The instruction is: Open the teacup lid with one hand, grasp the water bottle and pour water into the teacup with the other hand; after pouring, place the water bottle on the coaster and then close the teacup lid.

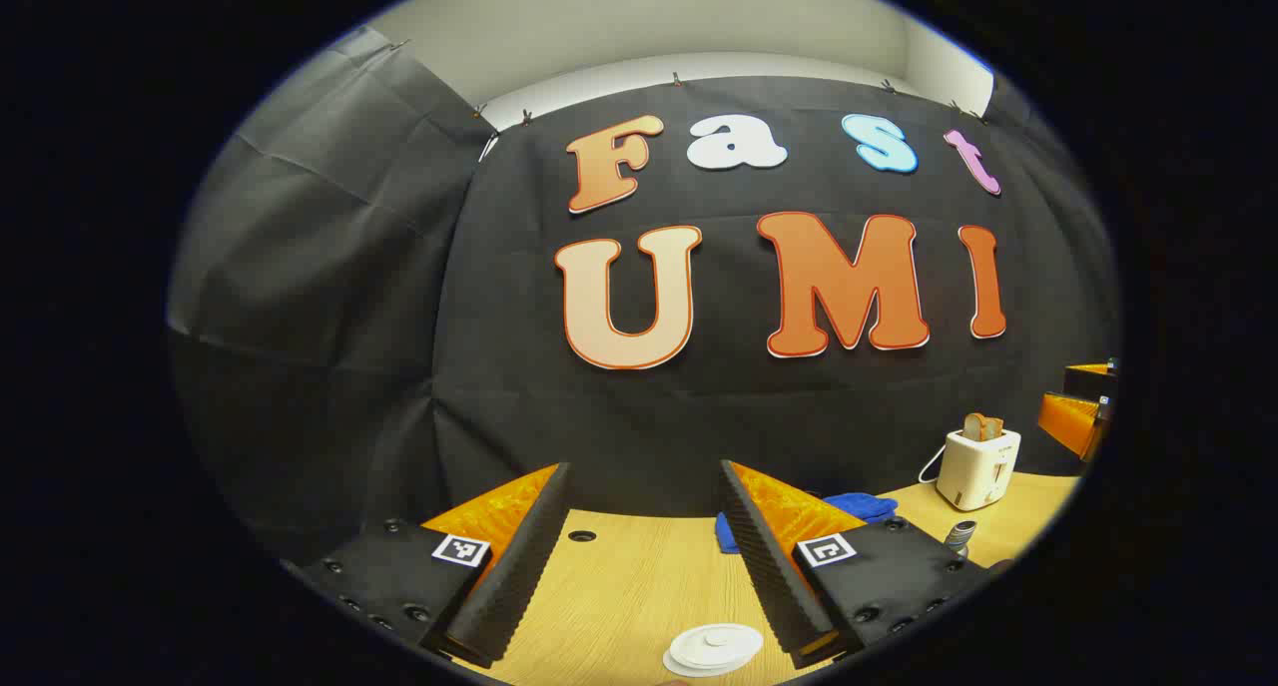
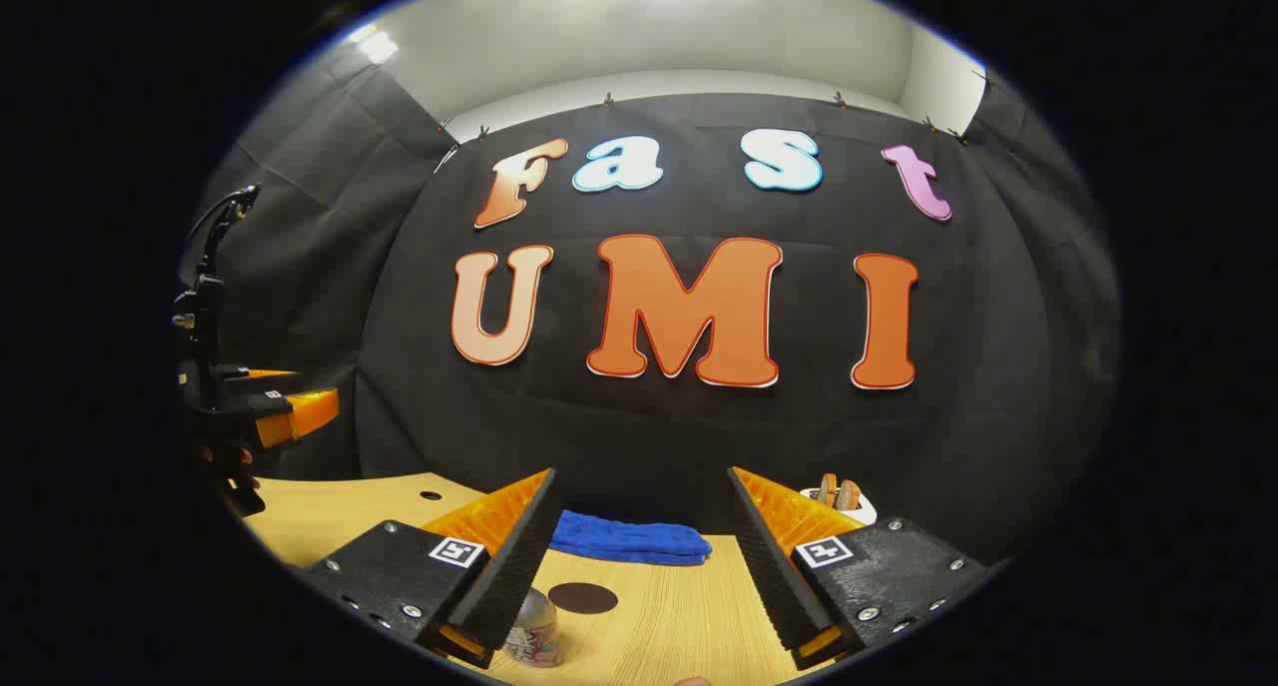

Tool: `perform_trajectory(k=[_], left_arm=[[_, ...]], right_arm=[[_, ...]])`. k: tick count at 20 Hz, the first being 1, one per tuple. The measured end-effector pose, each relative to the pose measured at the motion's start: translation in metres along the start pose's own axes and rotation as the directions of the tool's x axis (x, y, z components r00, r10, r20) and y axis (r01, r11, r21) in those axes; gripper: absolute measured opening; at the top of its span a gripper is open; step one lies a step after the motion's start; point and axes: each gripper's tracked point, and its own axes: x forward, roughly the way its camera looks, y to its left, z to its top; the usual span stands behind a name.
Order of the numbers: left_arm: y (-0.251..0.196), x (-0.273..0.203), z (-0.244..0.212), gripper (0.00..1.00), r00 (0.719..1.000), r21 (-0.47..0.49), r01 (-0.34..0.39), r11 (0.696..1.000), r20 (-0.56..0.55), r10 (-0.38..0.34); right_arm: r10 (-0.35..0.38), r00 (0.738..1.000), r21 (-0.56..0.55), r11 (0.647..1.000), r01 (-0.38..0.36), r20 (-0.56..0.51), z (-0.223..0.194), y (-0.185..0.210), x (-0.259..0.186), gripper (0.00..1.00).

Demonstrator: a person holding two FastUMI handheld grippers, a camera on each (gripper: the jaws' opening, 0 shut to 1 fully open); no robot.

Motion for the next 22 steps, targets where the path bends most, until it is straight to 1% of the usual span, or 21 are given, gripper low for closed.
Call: perform_trajectory(k=[3,4,5,6,9,12,13,14,15,20,21,22], left_arm=[[-0.004,-0.002,0.004,0.99,1.0,-0.001,0.014,1.0,0.007,-0.014],[-0.005,-0.003,0.005,0.96,1.0,-0.003,0.019,1.0,0.011,-0.019],[-0.006,-0.004,0.007,0.96,1.0,-0.004,0.02,1.0,0.014,-0.02],[-0.006,-0.005,0.007,0.99,1.0,-0.004,0.023,1.0,0.016,-0.023],[-0.009,-0.006,0.006,0.99,0.999,-0.012,0.031,0.999,0.01,-0.031],[-0.009,-0.008,0.003,0.99,0.999,-0.02,0.037,0.999,0.003,-0.037],[-0.009,-0.008,0.002,0.96,0.999,-0.023,0.037,0.999,0.001,-0.037],[-0.009,-0.008,0.001,0.96,0.999,-0.026,0.039,0.999,-0.002,-0.04],[-0.009,-0.007,0.0,0.99,0.999,-0.029,0.04,0.999,-0.005,-0.04],[-0.015,-0.009,-0.014,0.99,0.998,-0.025,0.059,0.998,-0.027,-0.06],[-0.017,-0.01,-0.017,0.96,0.997,-0.021,0.066,0.998,-0.035,-0.066],[-0.018,-0.01,-0.021,0.99,0.997,-0.019,0.072,0.997,-0.041,-0.072]], right_arm=[[0.009,1.0,0.012,1.0,-0.009,0.008,0.004,0.001,-0.003,0.97],[0.011,1.0,0.01,1.0,-0.011,0.01,0.005,0.002,-0.004,0.97],[0.011,1.0,0.01,1.0,-0.011,0.008,0.005,0.001,-0.004,0.97],[0.013,1.0,0.01,1.0,-0.013,0.008,0.006,0.002,-0.004,0.97],[0.021,1.0,0.011,1.0,-0.021,-0.001,0.001,0.006,-0.005,0.97],[0.026,1.0,0.011,1.0,-0.025,-0.014,-0.003,0.008,-0.005,0.98],[0.028,0.999,0.011,1.0,-0.028,-0.015,-0.004,0.009,-0.005,0.97],[0.029,0.999,0.012,1.0,-0.029,-0.018,-0.005,0.01,-0.004,0.97],[0.033,0.999,0.012,0.999,-0.033,-0.02,-0.007,0.011,-0.005,0.97],[0.052,0.998,0.016,0.999,-0.051,-0.042,-0.017,0.02,-0.005,0.98],[0.057,0.997,0.019,0.998,-0.056,-0.05,-0.021,0.021,-0.007,0.98],[0.064,0.996,0.023,0.998,-0.063,-0.061,-0.025,0.024,-0.007,0.98]])
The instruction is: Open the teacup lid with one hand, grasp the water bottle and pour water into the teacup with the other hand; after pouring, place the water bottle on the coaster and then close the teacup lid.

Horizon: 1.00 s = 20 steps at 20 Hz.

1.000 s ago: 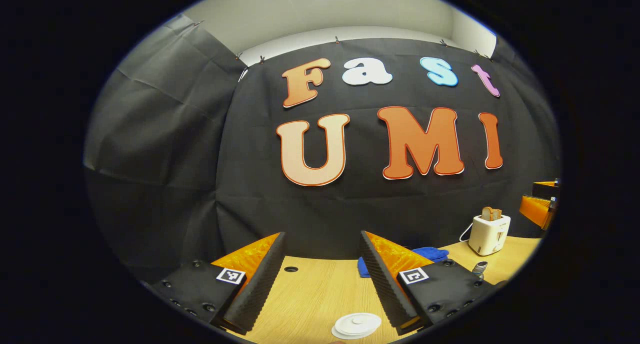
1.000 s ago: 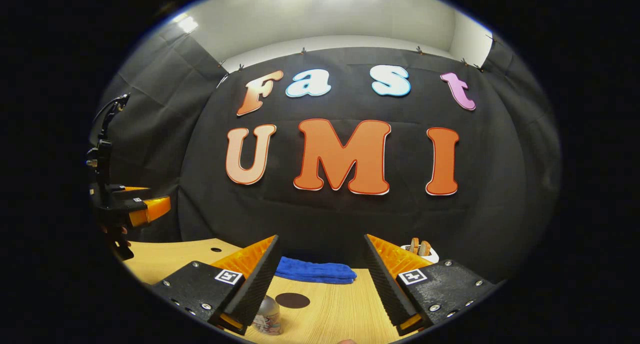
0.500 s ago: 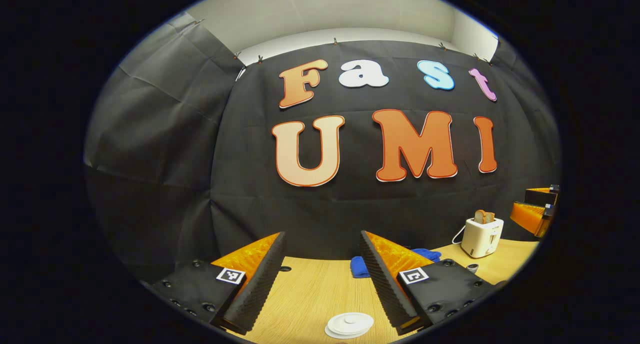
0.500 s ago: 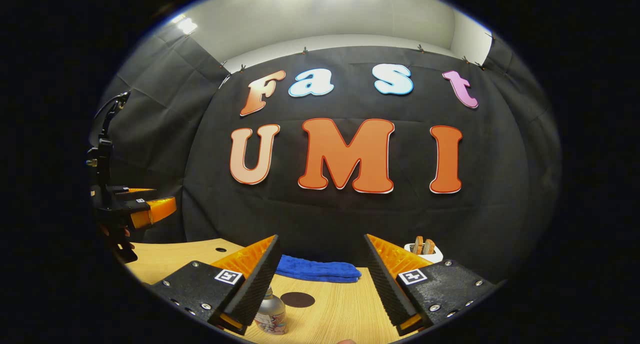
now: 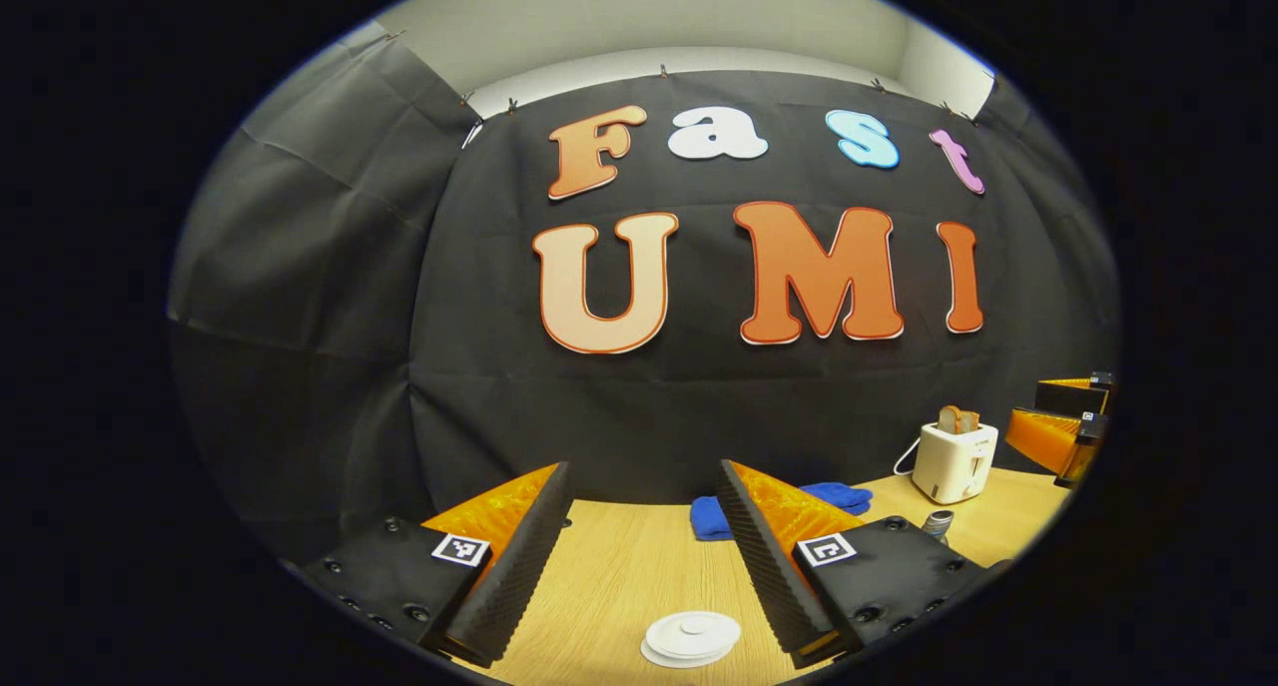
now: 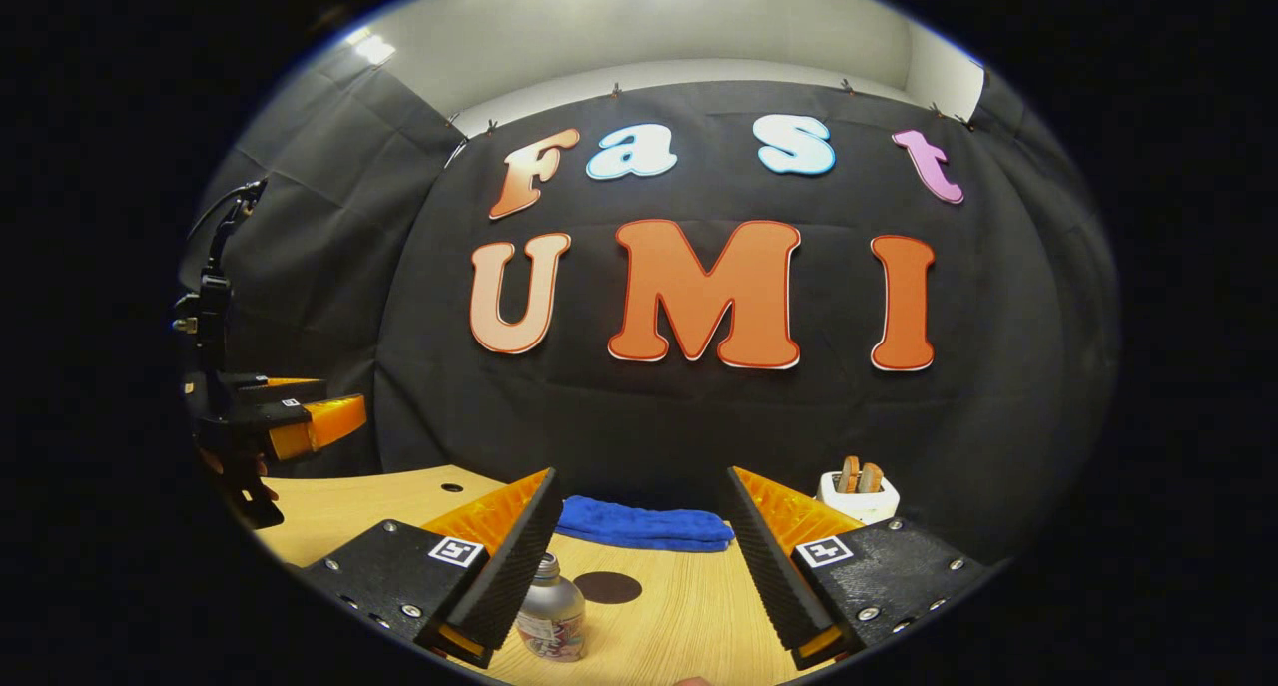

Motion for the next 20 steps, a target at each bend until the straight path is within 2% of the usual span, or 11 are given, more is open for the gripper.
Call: perform_trajectory(k=[4,5,8,9,10,13,14,16,20], left_arm=[[-0.006,0.001,-0.019,0.99,0.999,-0.006,0.022,1.0,-0.035,-0.022],[-0.008,0.002,-0.024,0.96,0.998,-0.007,0.026,1.0,-0.049,-0.027],[-0.013,0.003,-0.046,0.99,0.994,0.006,0.054,0.999,-0.093,-0.053],[-0.014,0.003,-0.05,0.94,0.993,0.01,0.056,0.998,-0.1,-0.055],[-0.014,0.004,-0.056,0.96,0.992,0.015,0.058,0.998,-0.111,-0.056],[-0.02,0.004,-0.072,0.96,0.987,0.021,0.078,0.997,-0.144,-0.074],[-0.023,0.004,-0.078,1.0,0.984,0.019,0.087,0.996,-0.157,-0.083],[-0.025,0.006,-0.088,0.96,0.98,0.012,0.096,0.995,-0.177,-0.092],[-0.031,0.008,-0.119,0.96,0.963,0.013,0.115,0.993,-0.247,-0.109]], right_arm=[[0.033,0.999,0.017,0.999,-0.032,-0.041,-0.019,0.01,-0.001,0.98],[0.039,0.998,0.018,0.999,-0.038,-0.05,-0.024,0.012,-0.002,0.98],[0.055,0.995,0.034,0.998,-0.052,-0.082,-0.04,0.019,-0.003,0.98],[0.067,0.993,0.048,0.997,-0.062,-0.1,-0.047,0.024,-0.004,0.98],[0.083,0.99,0.06,0.995,-0.076,-0.113,-0.055,0.03,-0.006,0.98],[0.113,0.983,0.062,0.993,-0.105,-0.145,-0.072,0.039,-0.01,0.98],[0.116,0.981,0.055,0.993,-0.108,-0.153,-0.076,0.041,-0.01,0.98],[0.125,0.978,0.049,0.992,-0.118,-0.169,-0.084,0.045,-0.01,0.98],[0.139,0.965,0.051,0.99,-0.13,-0.223,-0.108,0.051,-0.008,0.98]])
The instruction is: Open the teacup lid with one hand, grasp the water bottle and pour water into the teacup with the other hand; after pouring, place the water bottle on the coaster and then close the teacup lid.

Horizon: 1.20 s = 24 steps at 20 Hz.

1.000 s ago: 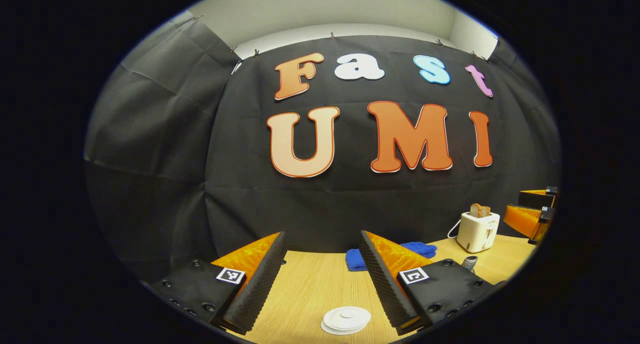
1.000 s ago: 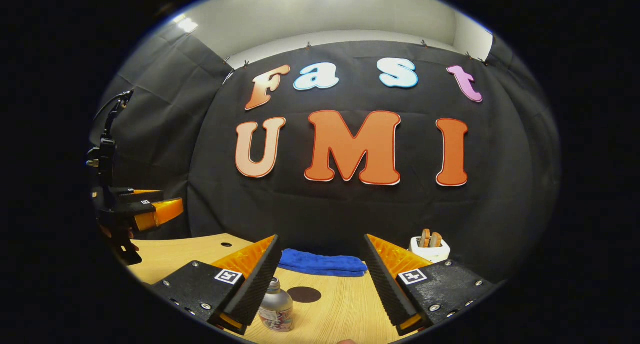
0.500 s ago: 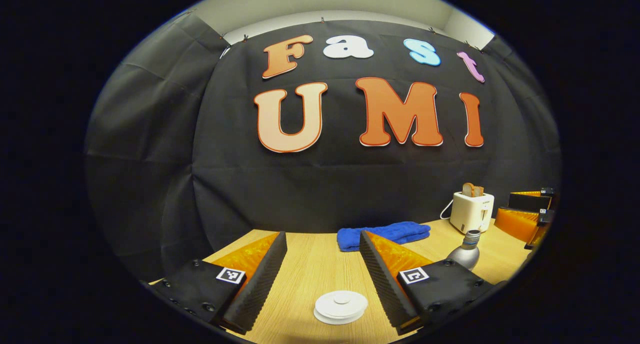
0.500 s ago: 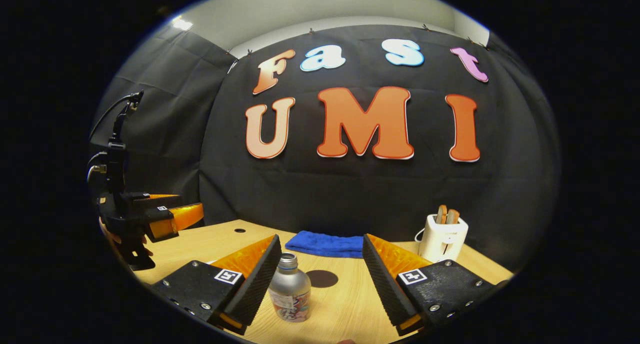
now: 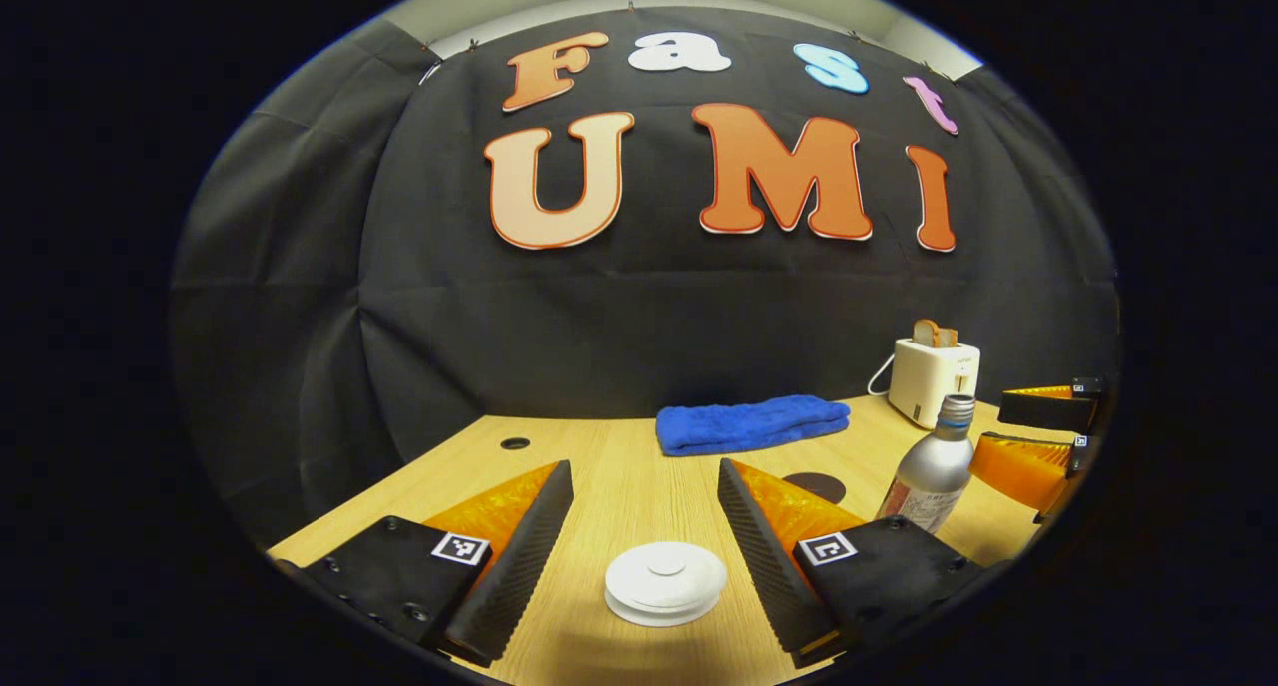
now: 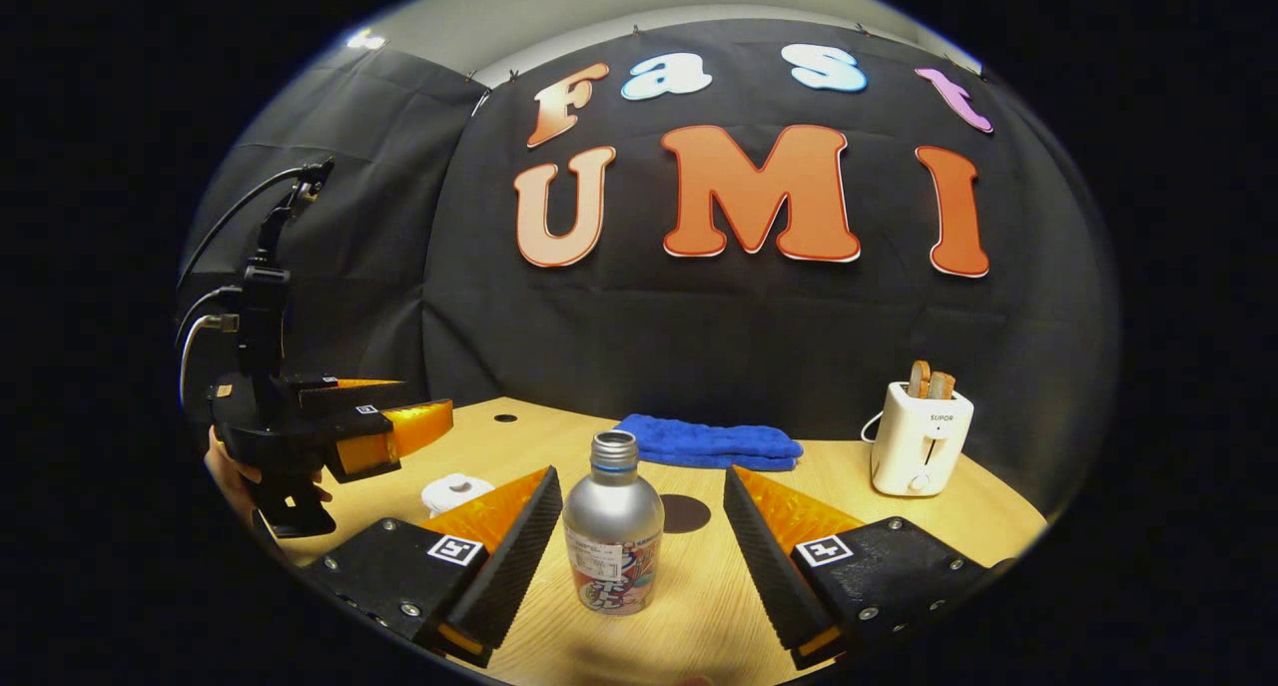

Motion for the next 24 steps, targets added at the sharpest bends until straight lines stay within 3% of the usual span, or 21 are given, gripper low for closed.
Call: perform_trajectory(k=[9,11,14,17,18,19,20,22,23,24], left_arm=[[-0.007,0.02,-0.05,0.94,0.99,0.01,0.027,1.0,-0.139,-0.026],[-0.009,0.024,-0.059,0.97,0.986,0.02,0.033,0.999,-0.162,-0.029],[-0.011,0.027,-0.071,0.87,0.979,0.034,0.039,0.999,-0.199,-0.031],[-0.012,0.031,-0.079,0.85,0.975,0.043,0.034,0.999,-0.223,-0.023],[-0.01,0.031,-0.082,0.82,0.973,0.055,0.025,0.998,-0.229,-0.012],[-0.011,0.031,-0.085,0.71,0.972,0.063,0.024,0.998,-0.235,-0.008],[-0.012,0.033,-0.086,0.76,0.972,0.061,0.028,0.998,-0.236,-0.013],[-0.012,0.033,-0.085,0.69,0.971,0.059,0.025,0.998,-0.237,-0.011],[-0.012,0.033,-0.085,0.73,0.972,0.061,0.022,0.998,-0.235,-0.007],[-0.012,0.035,-0.083,0.65,0.974,0.056,0.019,0.998,-0.227,-0.006]], right_arm=[[0.031,0.993,-0.004,0.999,-0.032,-0.11,-0.043,0.008,0.017,0.98],[0.039,0.99,-0.004,0.999,-0.04,-0.133,-0.051,0.01,0.019,0.98],[0.066,0.985,0.027,0.998,-0.062,-0.162,-0.059,0.016,0.023,0.98],[0.077,0.978,0.043,0.997,-0.07,-0.193,-0.069,0.018,0.026,0.98],[0.078,0.976,0.046,0.996,-0.071,-0.201,-0.072,0.018,0.026,0.98],[0.08,0.975,0.05,0.996,-0.071,-0.209,-0.074,0.018,0.027,0.98],[0.079,0.972,0.054,0.996,-0.069,-0.22,-0.077,0.017,0.029,0.98],[0.089,0.967,0.078,0.994,-0.073,-0.24,-0.082,0.018,0.03,0.97],[0.096,0.963,0.094,0.993,-0.074,-0.25,-0.084,0.019,0.032,0.97],[0.101,0.96,0.108,0.991,-0.075,-0.261,-0.088,0.02,0.032,0.96]])
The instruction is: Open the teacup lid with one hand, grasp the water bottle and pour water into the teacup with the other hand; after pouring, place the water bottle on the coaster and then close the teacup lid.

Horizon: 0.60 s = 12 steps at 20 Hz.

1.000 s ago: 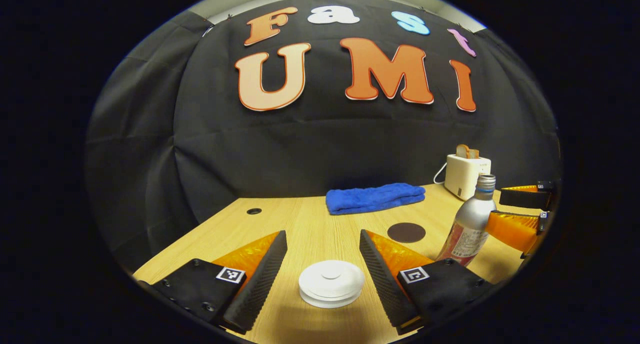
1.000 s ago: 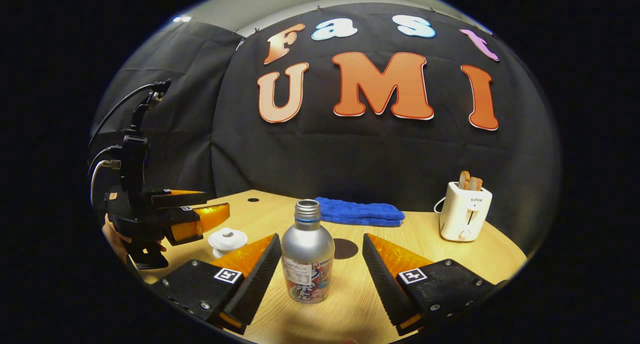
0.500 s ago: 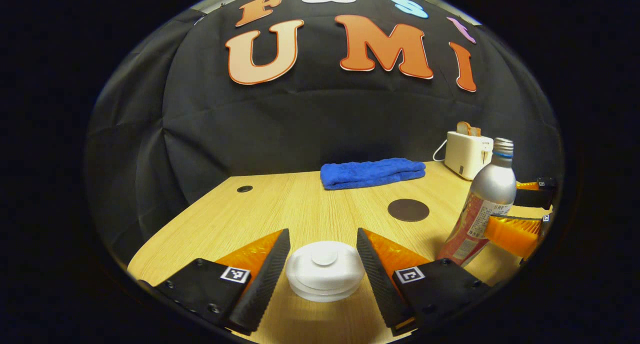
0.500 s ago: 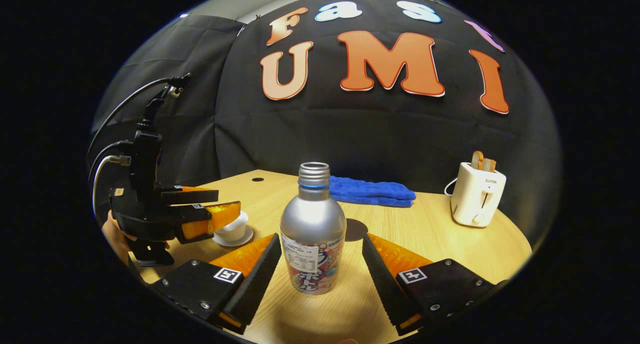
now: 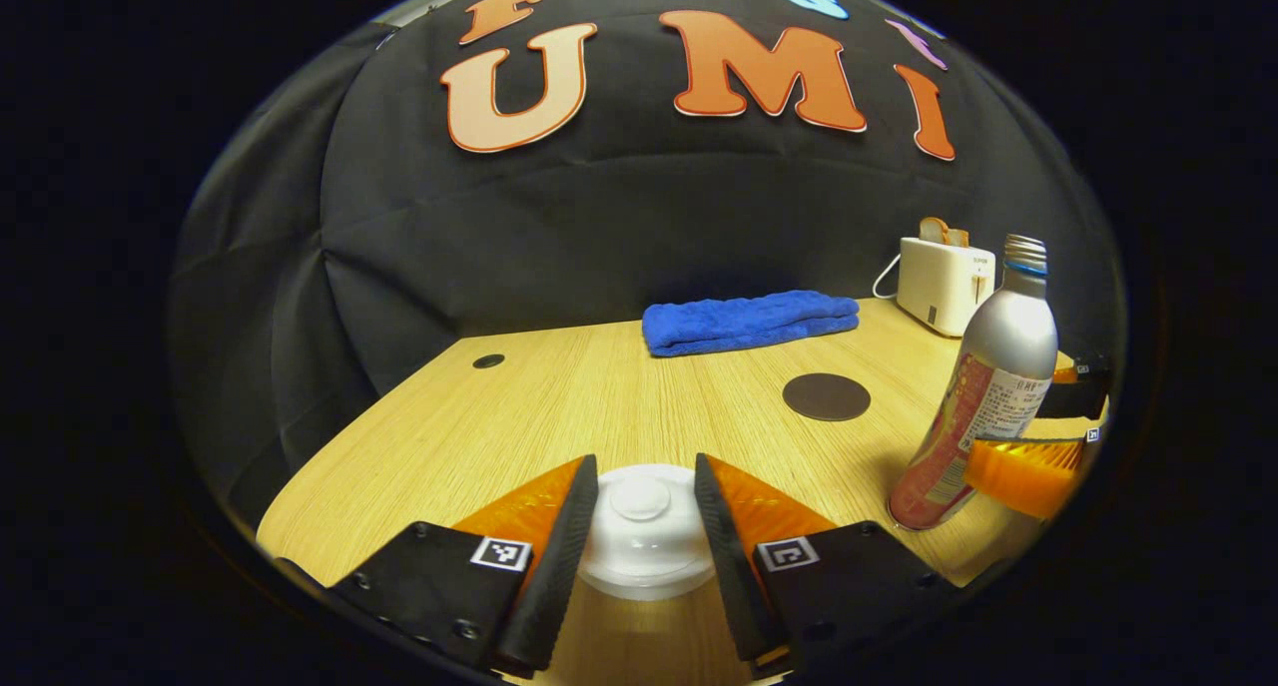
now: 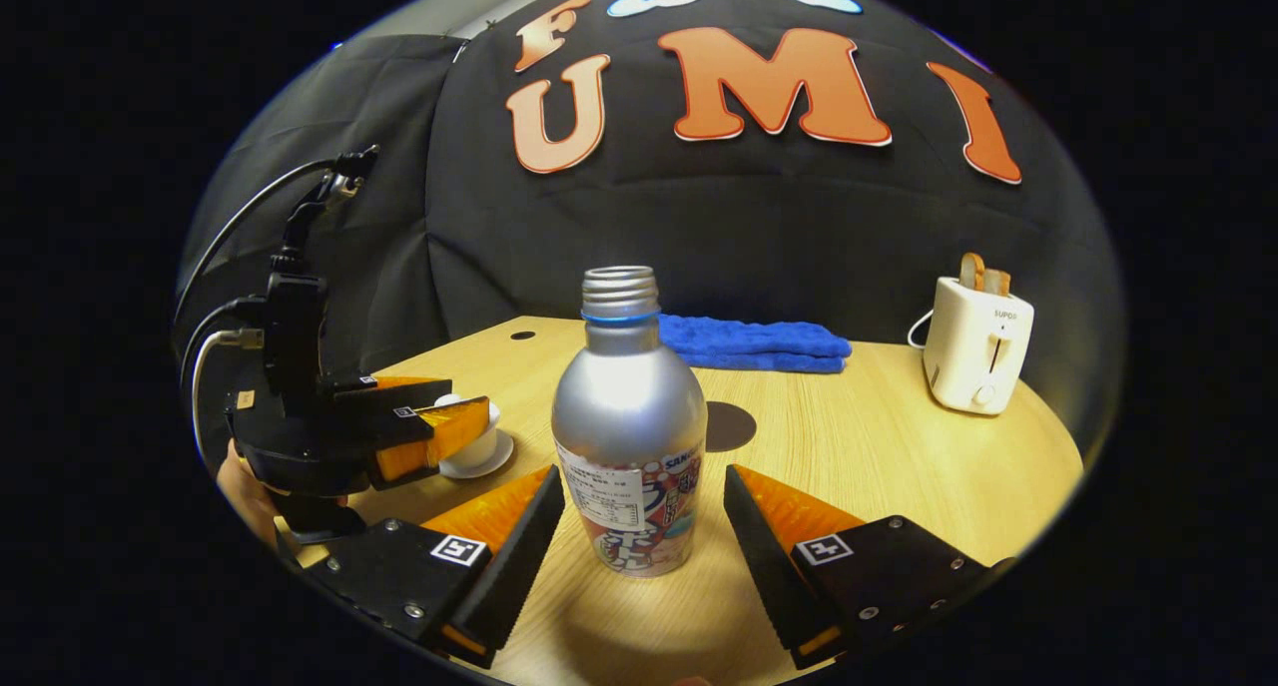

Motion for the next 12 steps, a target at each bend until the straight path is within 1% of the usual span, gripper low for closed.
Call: perform_trajectory(k=[1,3,5,6,7,8,9,10,11,12], left_arm=[[0.0,0.0,0.001,0.64,1.0,0.002,-0.002,1.0,0.001,0.002],[0.001,0.002,0.003,0.46,1.0,-0.001,-0.005,1.0,0.011,0.005],[0.001,0.002,0.002,0.45,1.0,-0.005,-0.006,1.0,0.016,0.006],[0.003,0.004,0.004,0.37,0.999,-0.025,-0.005,1.0,0.044,0.007],[0.002,-0.002,0.006,0.29,0.999,-0.031,-0.003,1.0,0.038,0.005],[0.004,0.002,0.005,0.32,0.999,-0.032,-0.005,0.999,0.036,0.006],[0.005,0.0,0.007,0.29,0.999,-0.036,-0.008,0.999,0.046,0.009],[0.005,0.0,0.012,0.29,0.998,-0.039,-0.005,0.999,0.064,0.008],[0.006,-0.003,0.018,0.32,0.997,-0.043,-0.003,0.999,0.078,0.007],[0.007,-0.005,0.022,0.32,0.996,-0.047,-0.005,0.999,0.094,0.009]], right_arm=[[0.004,1.0,0.011,1.0,-0.004,-0.011,-0.002,0.0,0.001,0.96],[0.005,1.0,0.022,1.0,-0.005,-0.025,-0.005,-0.001,0.003,0.95],[0.016,0.999,0.028,0.999,-0.015,-0.03,-0.005,0.002,0.003,0.93],[0.021,0.999,0.033,0.999,-0.02,-0.028,-0.004,0.003,0.003,0.91],[0.017,0.999,0.033,0.999,-0.016,-0.029,-0.004,0.002,0.003,0.84],[0.017,0.999,0.027,1.0,-0.016,-0.03,-0.002,0.002,0.004,0.82],[0.013,0.999,0.021,1.0,-0.012,-0.034,-0.004,0.002,0.003,0.81],[0.012,0.999,0.017,1.0,-0.011,-0.039,-0.003,0.001,0.003,0.8],[0.01,0.999,0.011,1.0,-0.01,-0.042,-0.003,0.001,0.002,0.8],[0.004,0.999,0.003,1.0,-0.004,-0.046,-0.003,-0.001,0.001,0.8]])
